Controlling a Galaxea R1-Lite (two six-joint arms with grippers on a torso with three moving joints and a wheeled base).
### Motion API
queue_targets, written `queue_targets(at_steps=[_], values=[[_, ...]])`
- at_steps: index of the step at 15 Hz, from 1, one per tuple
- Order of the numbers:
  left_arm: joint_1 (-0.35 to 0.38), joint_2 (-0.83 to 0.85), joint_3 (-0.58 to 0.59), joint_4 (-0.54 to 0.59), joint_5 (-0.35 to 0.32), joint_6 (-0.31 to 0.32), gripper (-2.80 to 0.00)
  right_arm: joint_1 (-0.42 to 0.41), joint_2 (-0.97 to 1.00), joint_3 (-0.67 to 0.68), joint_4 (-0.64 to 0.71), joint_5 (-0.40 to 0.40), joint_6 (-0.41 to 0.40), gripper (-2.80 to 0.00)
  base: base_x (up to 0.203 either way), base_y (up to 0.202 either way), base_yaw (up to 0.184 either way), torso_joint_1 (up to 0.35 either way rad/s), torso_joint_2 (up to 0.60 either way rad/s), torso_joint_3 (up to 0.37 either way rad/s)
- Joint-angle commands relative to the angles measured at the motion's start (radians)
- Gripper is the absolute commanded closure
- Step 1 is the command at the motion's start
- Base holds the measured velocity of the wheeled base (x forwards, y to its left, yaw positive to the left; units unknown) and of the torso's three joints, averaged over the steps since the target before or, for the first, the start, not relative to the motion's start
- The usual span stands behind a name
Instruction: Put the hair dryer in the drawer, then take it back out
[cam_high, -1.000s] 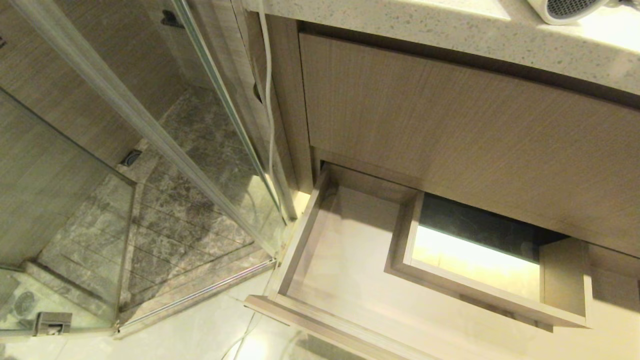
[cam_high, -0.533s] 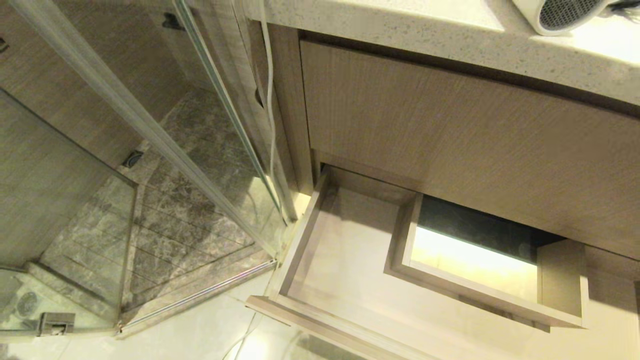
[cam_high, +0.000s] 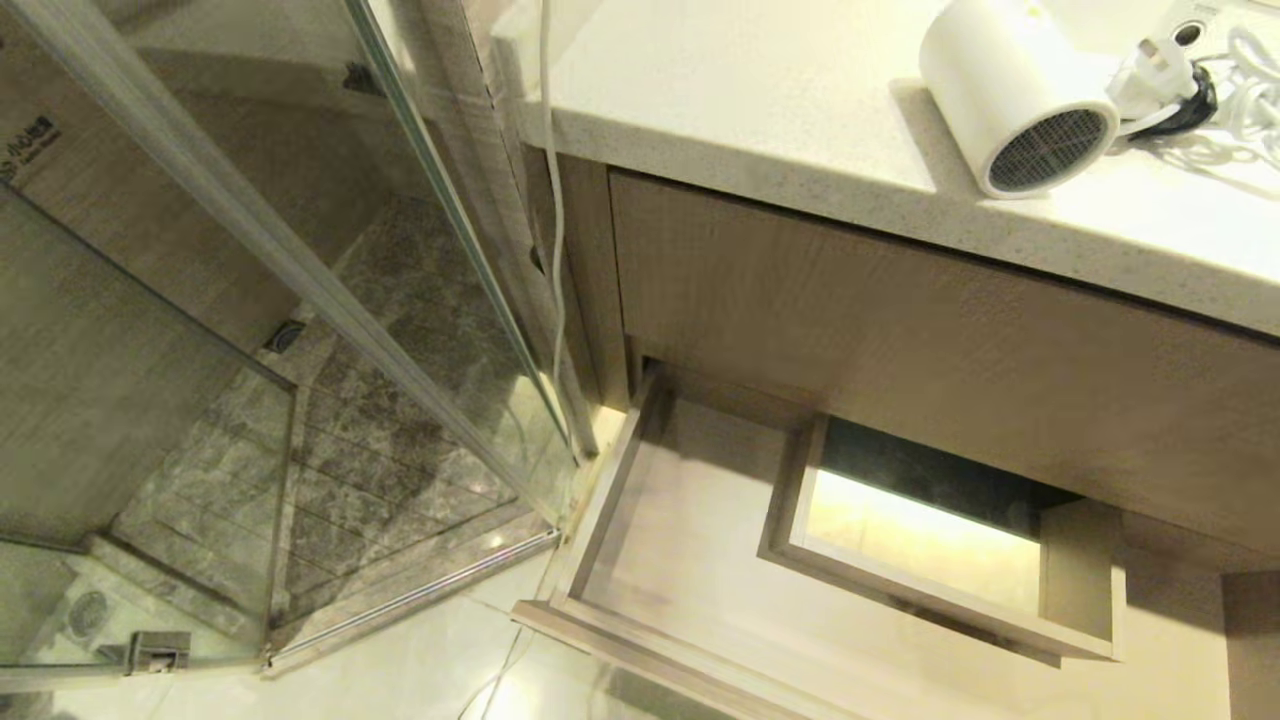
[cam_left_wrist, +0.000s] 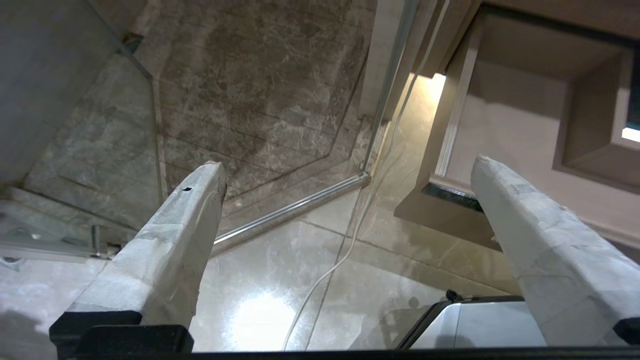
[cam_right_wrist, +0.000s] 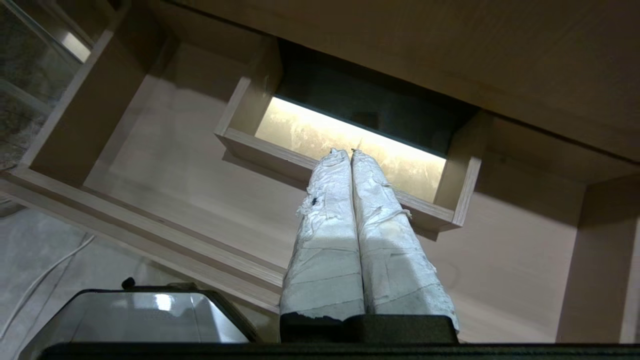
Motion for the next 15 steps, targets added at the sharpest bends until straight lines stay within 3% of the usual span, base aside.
queue_targets(at_steps=[1,9,15], values=[[0.000,0.000,0.000,-0.001,0.000,0.000,-2.80,0.000,0.001,0.000,0.000,0.000,-0.001,0.00,0.000,0.000,0.000,0.256,-0.53,-0.284],[0.000,0.000,0.000,-0.001,0.000,0.000,-2.80,0.000,0.001,0.000,0.000,0.000,-0.001,0.00,0.000,0.000,0.000,0.271,-0.57,-0.298],[0.000,0.001,0.000,-0.001,0.000,0.000,-2.80,0.000,0.001,0.000,0.000,0.000,-0.001,0.00,0.000,0.000,0.000,0.193,-0.39,-0.200]])
